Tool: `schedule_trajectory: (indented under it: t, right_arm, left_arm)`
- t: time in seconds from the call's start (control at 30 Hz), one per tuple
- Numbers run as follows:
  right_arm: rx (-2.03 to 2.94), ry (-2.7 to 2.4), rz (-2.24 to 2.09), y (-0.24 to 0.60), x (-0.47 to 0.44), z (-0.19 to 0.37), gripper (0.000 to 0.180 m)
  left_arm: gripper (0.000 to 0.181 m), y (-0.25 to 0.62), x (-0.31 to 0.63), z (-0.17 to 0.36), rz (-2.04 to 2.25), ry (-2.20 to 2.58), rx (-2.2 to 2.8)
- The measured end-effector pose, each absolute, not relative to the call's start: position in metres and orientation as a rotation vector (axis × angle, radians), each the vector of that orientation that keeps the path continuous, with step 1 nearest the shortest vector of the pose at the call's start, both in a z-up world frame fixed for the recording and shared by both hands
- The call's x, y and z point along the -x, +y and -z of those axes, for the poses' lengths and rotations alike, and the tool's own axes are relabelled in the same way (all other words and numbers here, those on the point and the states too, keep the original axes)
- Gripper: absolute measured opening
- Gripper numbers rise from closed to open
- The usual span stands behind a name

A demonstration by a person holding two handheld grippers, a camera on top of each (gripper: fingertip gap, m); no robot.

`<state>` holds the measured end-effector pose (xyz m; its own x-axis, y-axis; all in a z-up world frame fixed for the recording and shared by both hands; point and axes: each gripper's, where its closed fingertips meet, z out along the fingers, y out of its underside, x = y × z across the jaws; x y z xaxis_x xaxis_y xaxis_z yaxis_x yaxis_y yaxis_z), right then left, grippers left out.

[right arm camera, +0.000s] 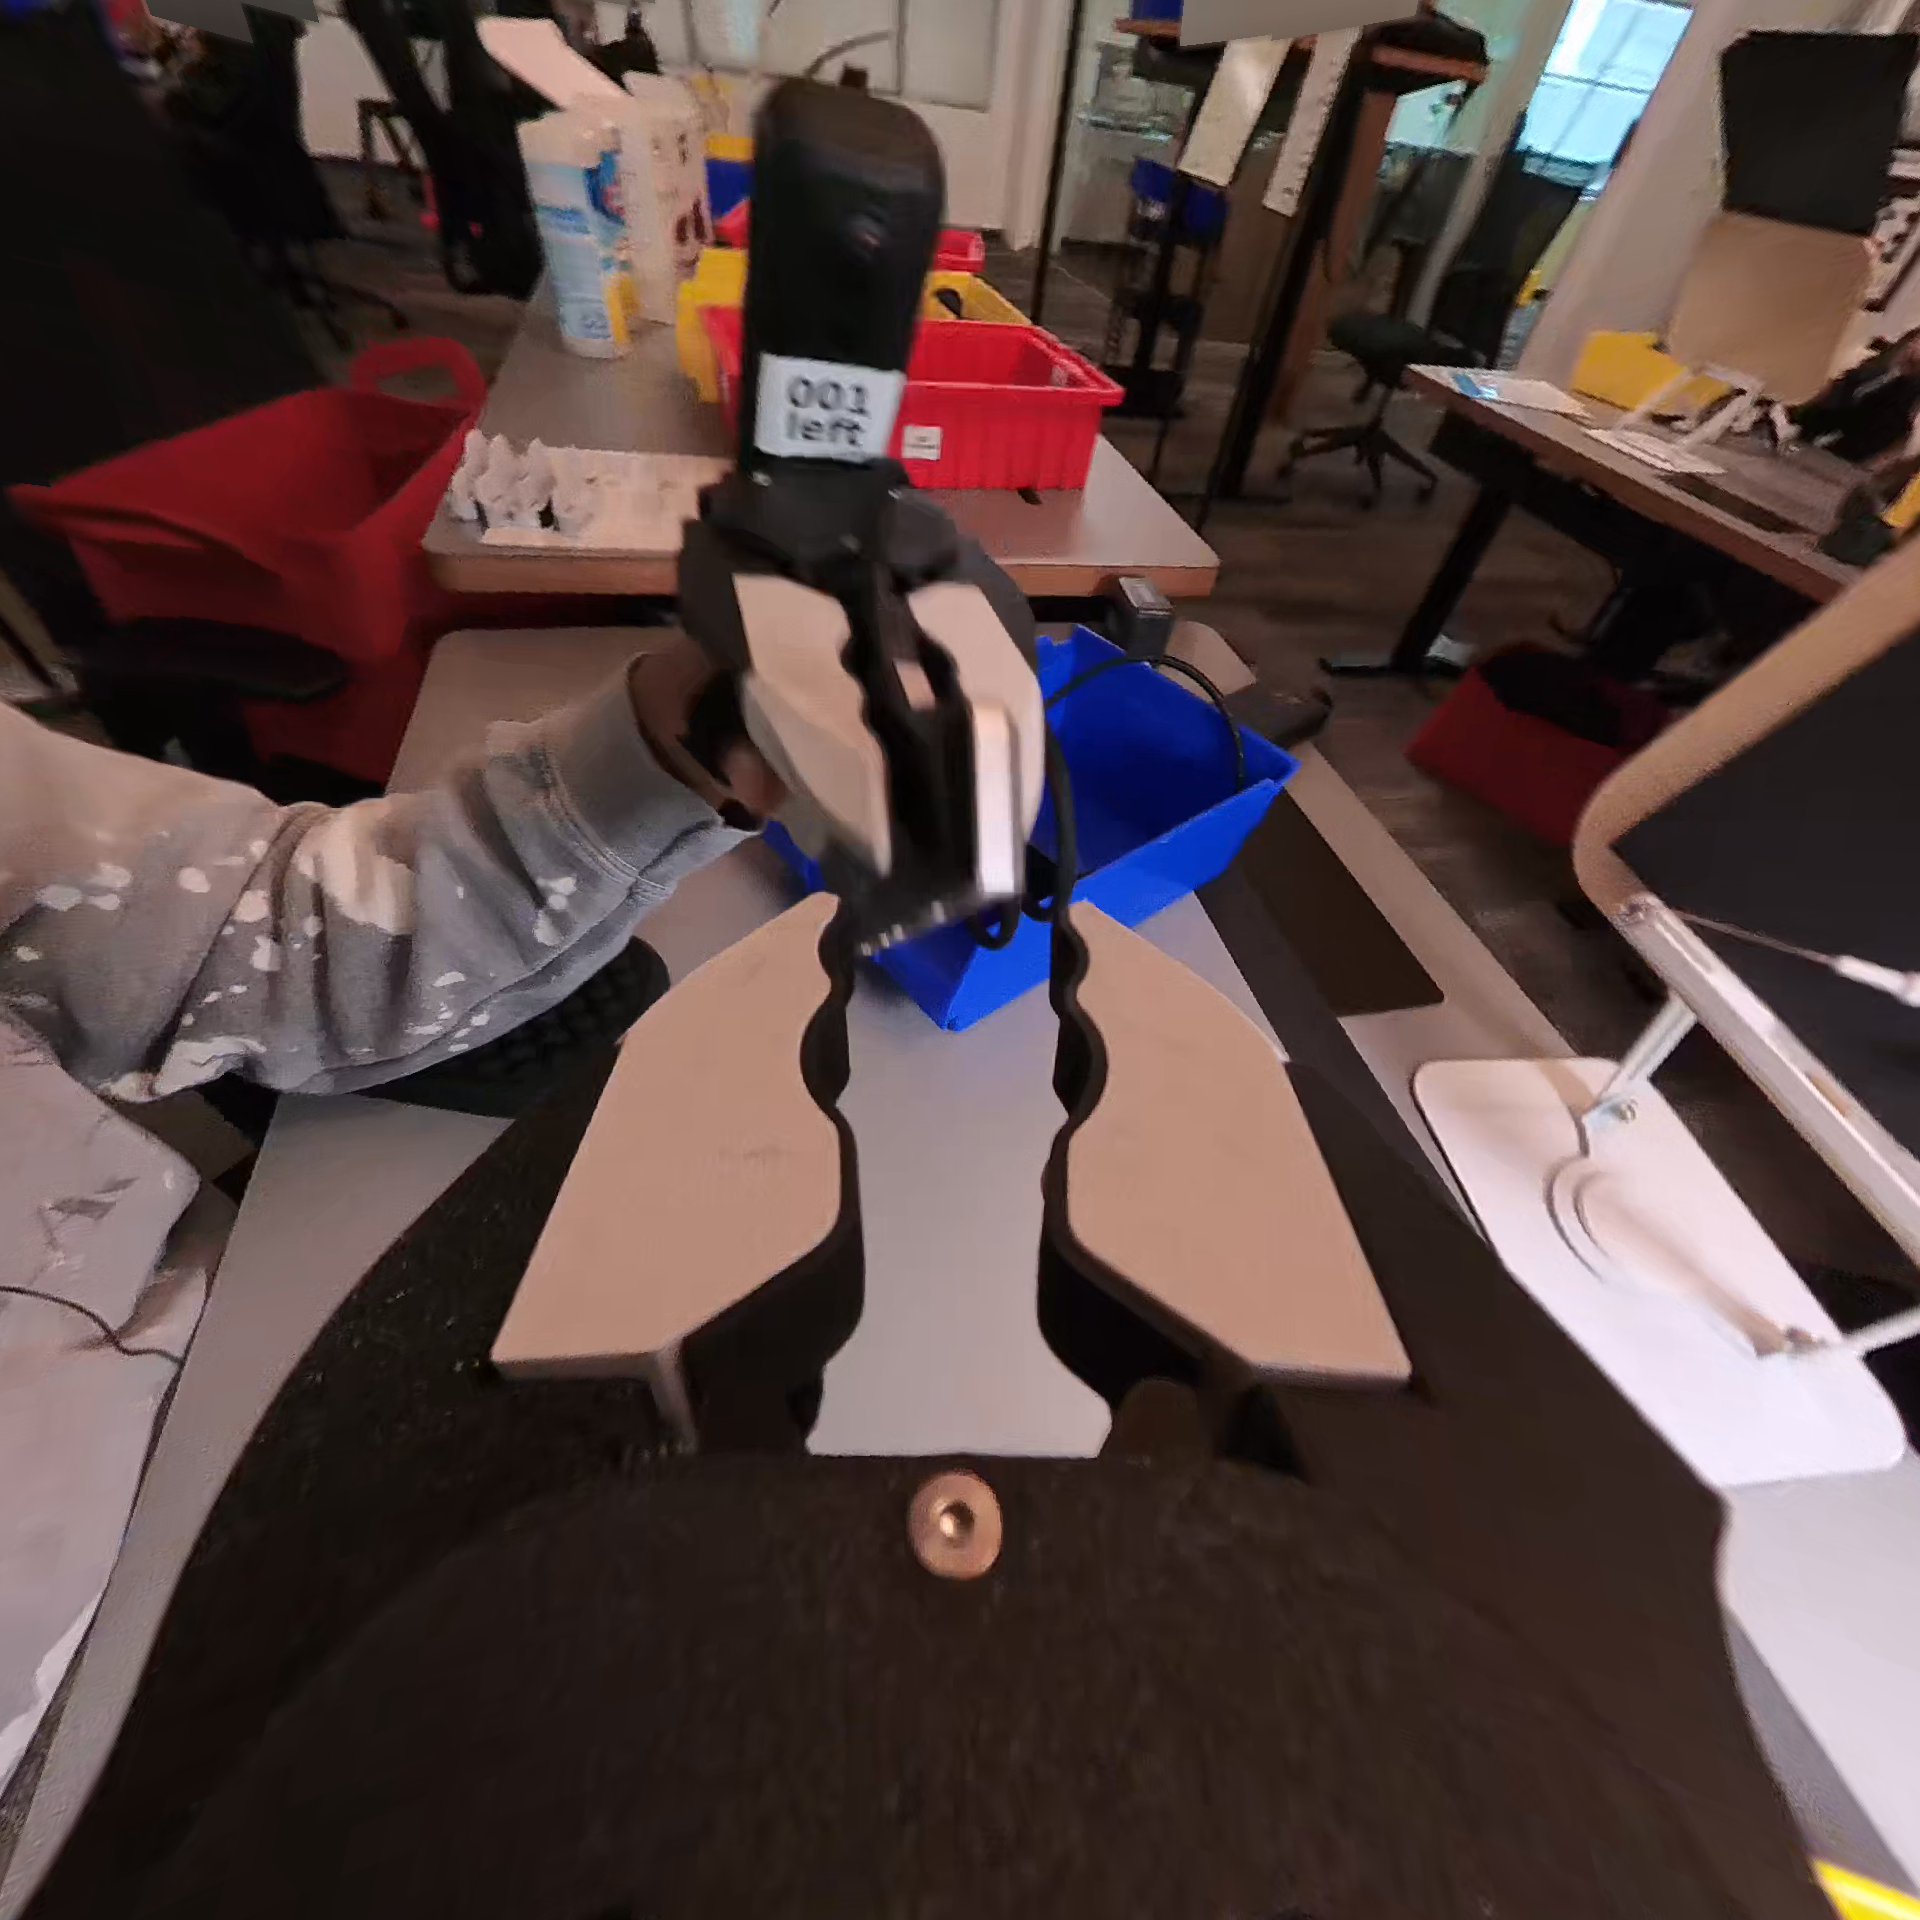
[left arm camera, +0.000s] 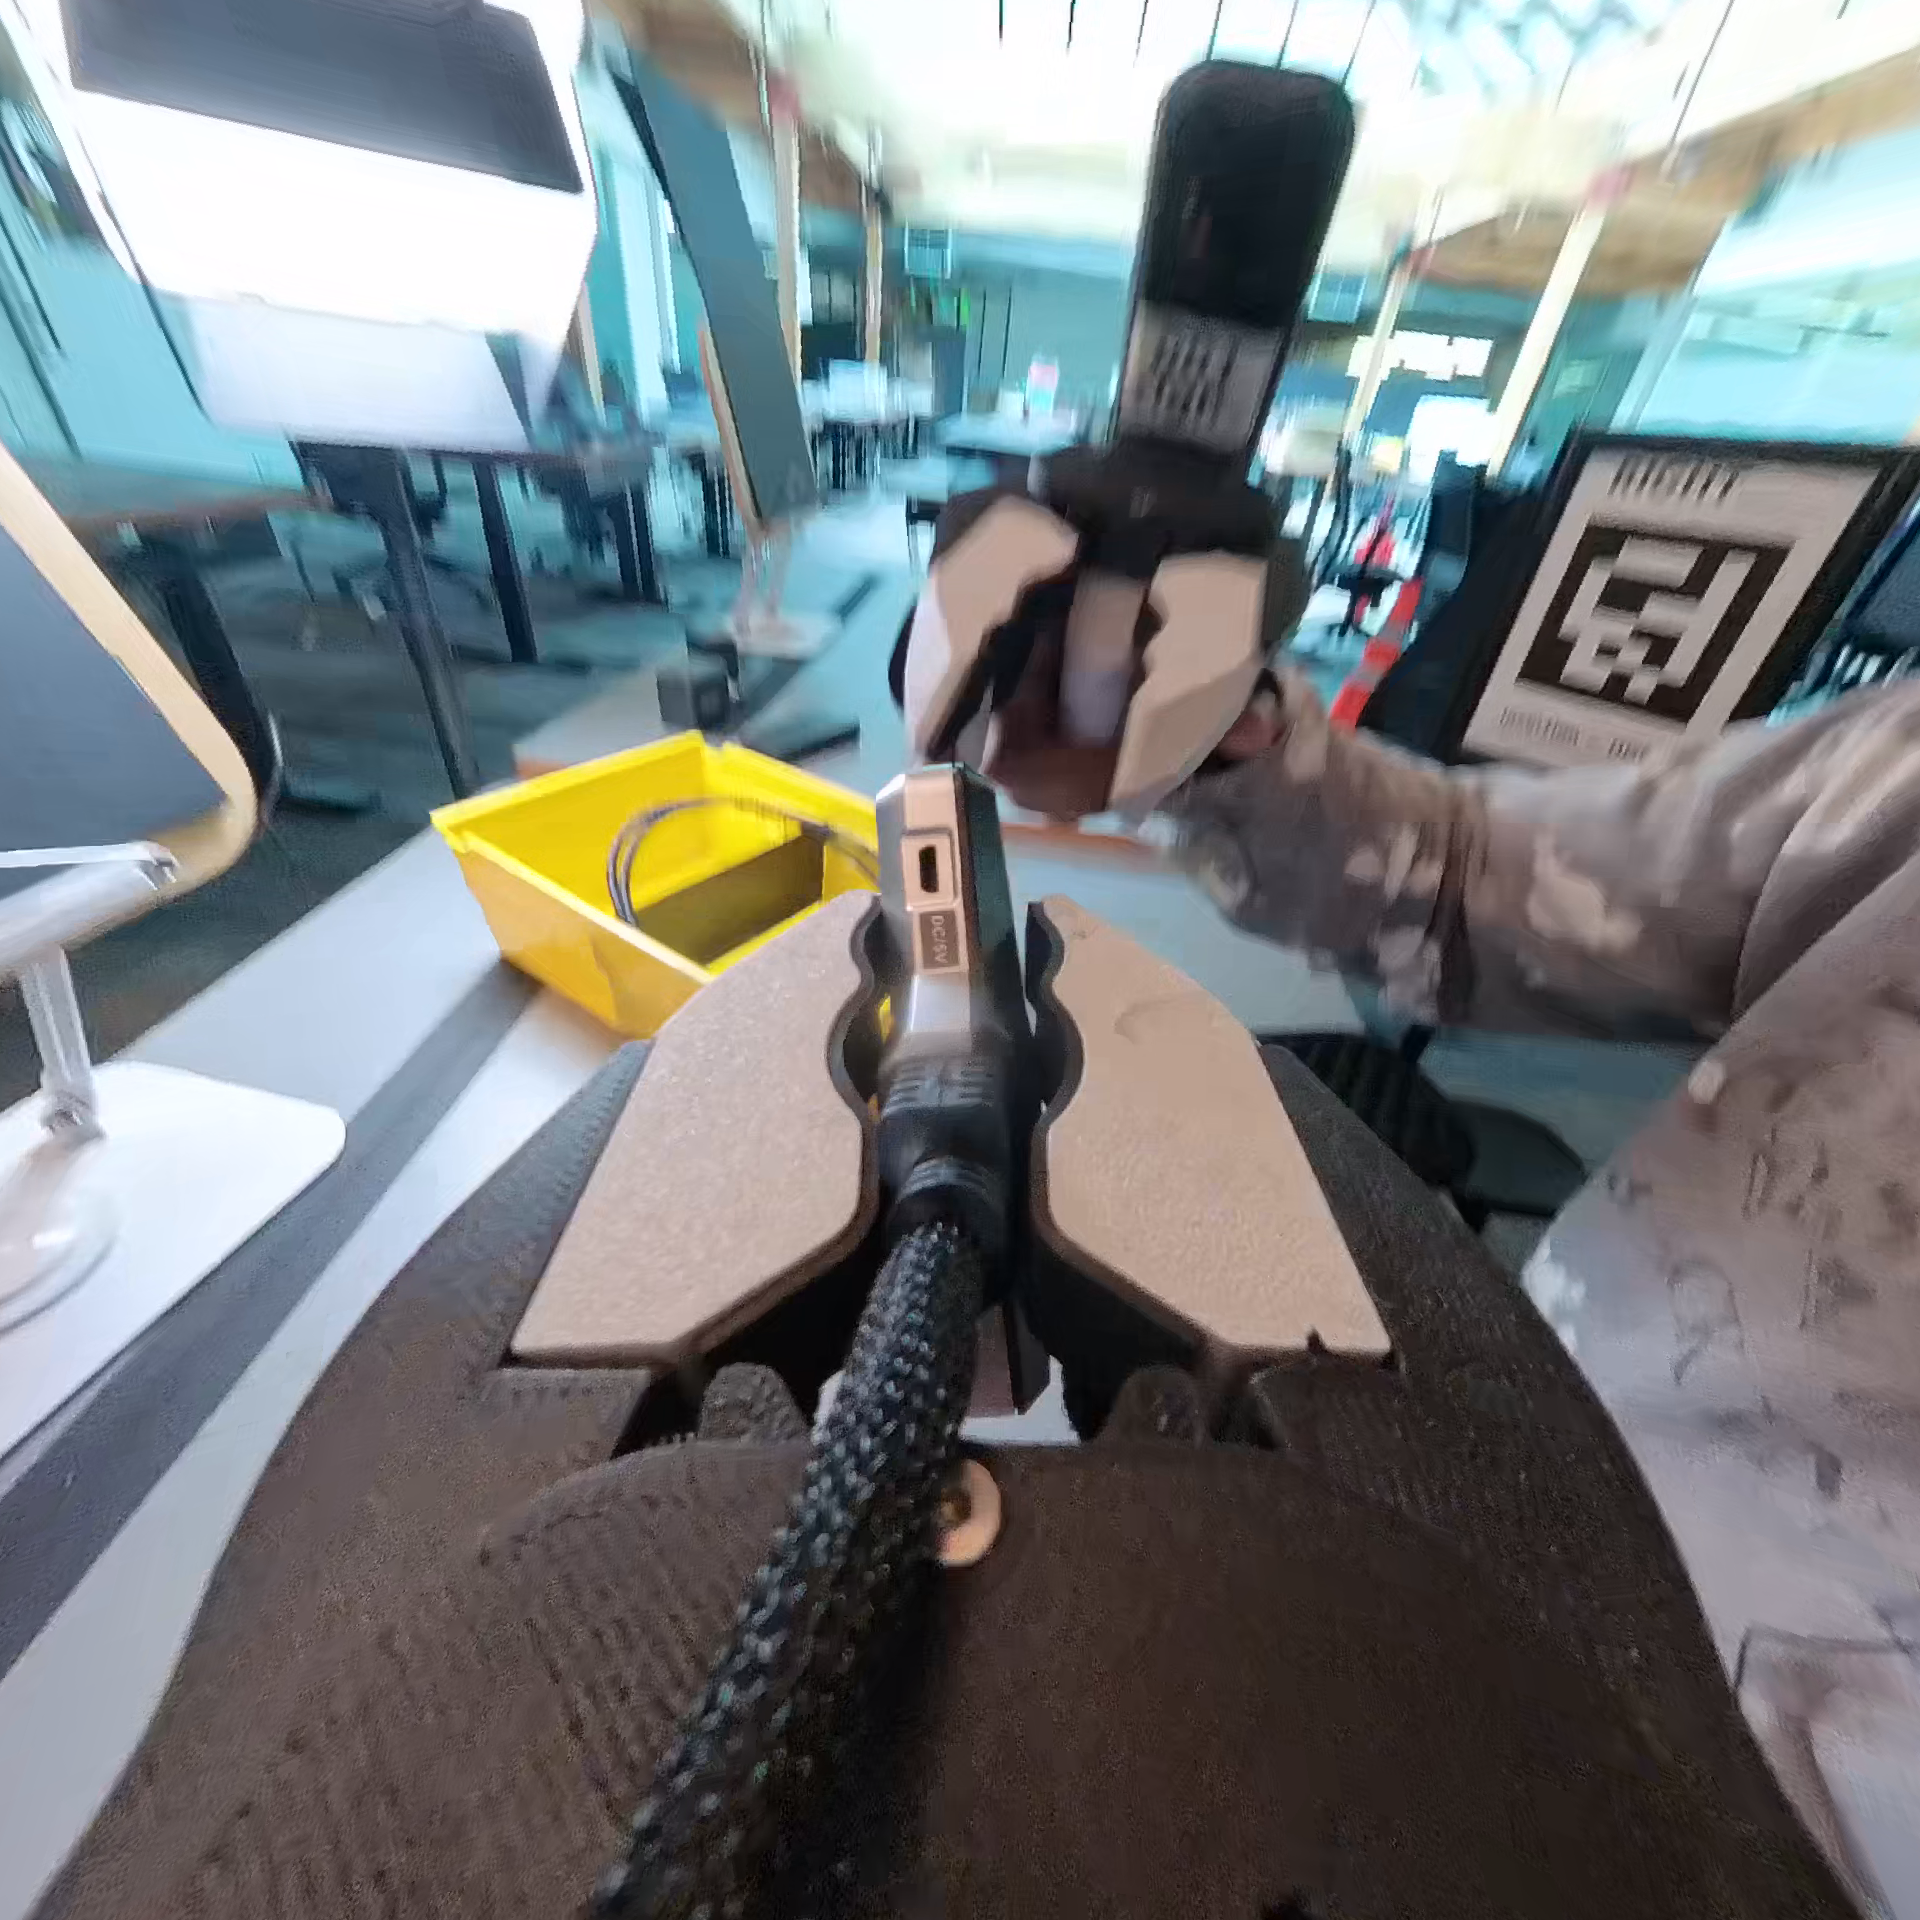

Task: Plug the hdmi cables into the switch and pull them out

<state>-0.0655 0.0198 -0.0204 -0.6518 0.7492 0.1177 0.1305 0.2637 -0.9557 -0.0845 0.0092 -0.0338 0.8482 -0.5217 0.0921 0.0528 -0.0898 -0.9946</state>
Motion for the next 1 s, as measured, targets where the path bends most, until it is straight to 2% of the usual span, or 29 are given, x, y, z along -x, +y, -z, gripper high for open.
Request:
schedule_trajectory:
  t: [0.17, 0.3, 0.43, 0.6, 0.73, 1.0]
  right_arm:
    - [0.782, -2.191, -1.222, 0.011, 0.081, 0.038, 0.035]
    - [0.827, -2.430, -1.279, 0.001, 0.079, 0.086, 0.031]
    - [0.848, -2.481, -1.354, 0.005, 0.074, 0.105, 0.030]
    - [0.868, -2.468, -1.512, 0.003, 0.070, 0.107, 0.024]
    - [0.854, -2.452, -1.482, 0.003, 0.070, 0.113, 0.009]
    - [0.840, -2.166, -1.637, 0.020, 0.065, 0.102, 0.008]
  left_arm:
    - [0.025, 0.031, 0.057, 0.089, 0.479, 0.503, 1.876]
    - [0.025, 0.037, 0.035, 0.117, 0.524, 0.585, 2.004]
    - [0.025, 0.036, 0.030, 0.147, 0.545, 0.641, 2.136]
    - [0.025, 0.039, 0.022, 0.162, 0.566, 0.666, 2.196]
    - [0.025, 0.046, 0.021, 0.177, 0.574, 0.649, 2.245]
    - [0.024, 0.049, 0.018, 0.167, 0.640, 0.635, 2.162]
